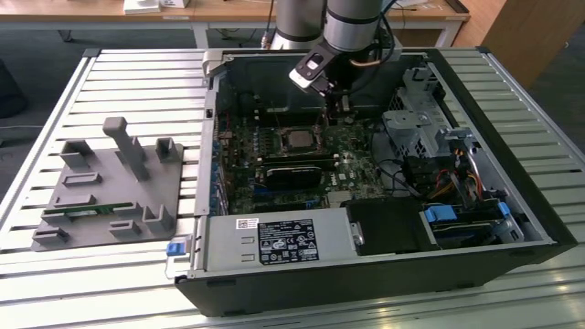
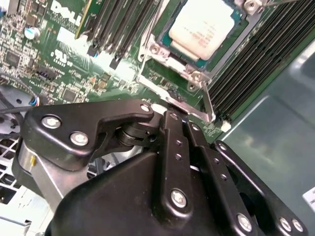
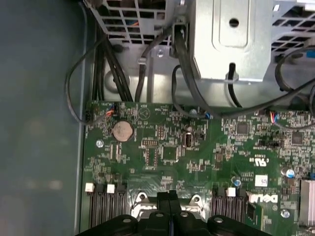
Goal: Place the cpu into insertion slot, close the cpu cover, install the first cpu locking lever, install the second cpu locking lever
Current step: 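Close the cpu cover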
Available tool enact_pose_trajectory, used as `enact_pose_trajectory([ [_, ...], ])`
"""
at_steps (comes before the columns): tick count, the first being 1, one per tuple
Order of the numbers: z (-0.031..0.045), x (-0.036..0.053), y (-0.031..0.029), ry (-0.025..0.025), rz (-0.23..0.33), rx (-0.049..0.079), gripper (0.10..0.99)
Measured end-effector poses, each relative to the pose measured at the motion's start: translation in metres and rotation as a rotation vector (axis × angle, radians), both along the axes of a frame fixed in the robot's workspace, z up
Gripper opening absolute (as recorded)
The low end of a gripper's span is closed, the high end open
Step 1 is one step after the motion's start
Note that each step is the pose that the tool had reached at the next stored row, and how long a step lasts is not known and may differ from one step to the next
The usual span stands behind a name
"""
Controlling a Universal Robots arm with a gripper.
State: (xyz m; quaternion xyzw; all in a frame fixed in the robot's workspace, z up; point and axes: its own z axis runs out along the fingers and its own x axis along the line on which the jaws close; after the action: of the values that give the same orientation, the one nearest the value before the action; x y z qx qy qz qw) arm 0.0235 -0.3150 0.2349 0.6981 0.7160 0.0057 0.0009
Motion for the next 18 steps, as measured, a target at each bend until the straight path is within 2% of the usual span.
enact_pose_trajectory([
  [12,-0.005,-0.0116,0.0,0.0,0.0,0.0,0.106],
  [18,-0.0101,-0.0151,0.0,-0.0001,0.0,-0.001,0.106],
])
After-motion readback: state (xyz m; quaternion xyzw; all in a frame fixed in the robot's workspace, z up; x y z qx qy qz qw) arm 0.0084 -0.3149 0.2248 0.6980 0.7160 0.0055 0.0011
